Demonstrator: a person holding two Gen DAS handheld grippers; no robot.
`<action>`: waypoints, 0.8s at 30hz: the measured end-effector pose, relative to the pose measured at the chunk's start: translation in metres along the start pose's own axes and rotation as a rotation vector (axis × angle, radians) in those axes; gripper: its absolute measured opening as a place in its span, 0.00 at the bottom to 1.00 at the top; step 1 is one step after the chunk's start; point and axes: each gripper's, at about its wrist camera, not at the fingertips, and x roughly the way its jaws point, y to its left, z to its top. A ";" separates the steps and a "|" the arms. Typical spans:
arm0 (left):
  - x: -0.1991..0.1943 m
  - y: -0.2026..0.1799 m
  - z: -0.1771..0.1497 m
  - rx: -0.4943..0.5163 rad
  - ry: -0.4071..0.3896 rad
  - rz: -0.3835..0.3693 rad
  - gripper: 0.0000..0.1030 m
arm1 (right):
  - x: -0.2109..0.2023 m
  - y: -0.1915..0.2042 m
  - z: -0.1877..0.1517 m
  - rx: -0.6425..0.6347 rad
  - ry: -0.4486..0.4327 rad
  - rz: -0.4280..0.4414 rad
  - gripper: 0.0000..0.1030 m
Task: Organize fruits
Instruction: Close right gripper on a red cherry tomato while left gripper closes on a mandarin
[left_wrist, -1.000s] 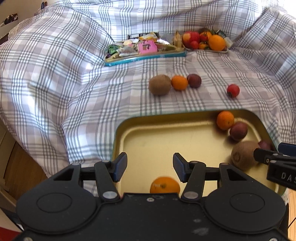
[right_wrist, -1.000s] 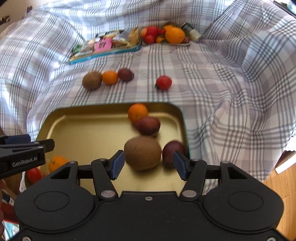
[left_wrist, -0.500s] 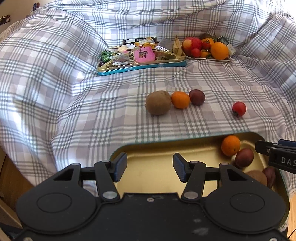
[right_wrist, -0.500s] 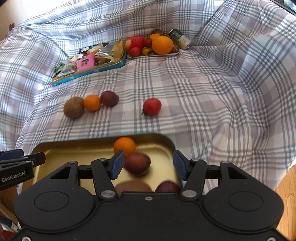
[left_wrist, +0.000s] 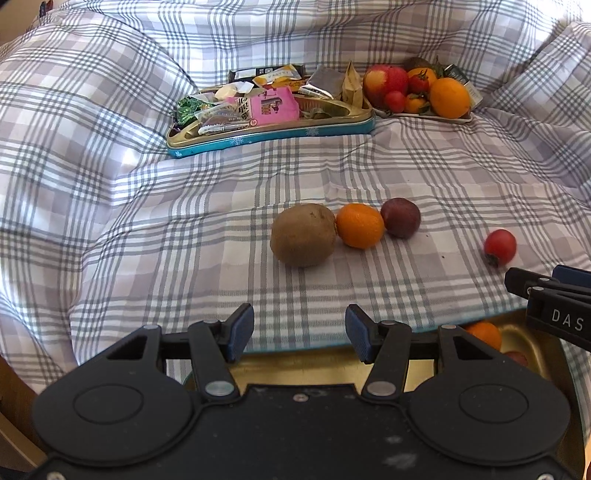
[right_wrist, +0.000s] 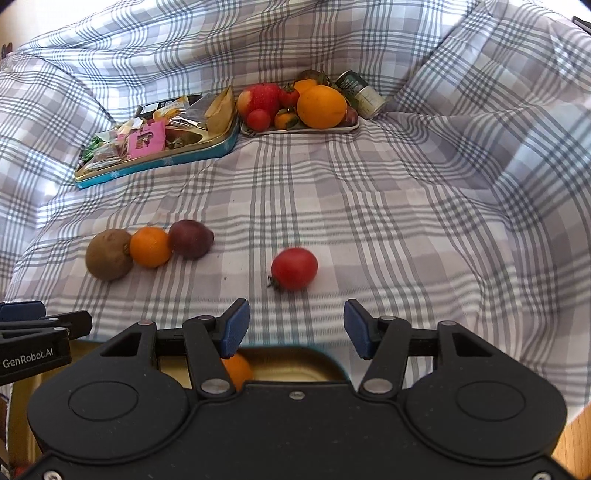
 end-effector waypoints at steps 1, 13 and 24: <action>0.003 0.001 0.001 -0.002 0.005 0.002 0.55 | 0.004 0.000 0.002 0.000 0.003 -0.001 0.59; 0.027 0.003 0.008 -0.001 0.041 -0.009 0.55 | 0.041 0.002 0.017 -0.010 0.032 -0.008 0.55; 0.043 -0.004 0.020 -0.018 0.055 -0.035 0.55 | 0.049 0.012 0.012 -0.113 -0.006 -0.031 0.44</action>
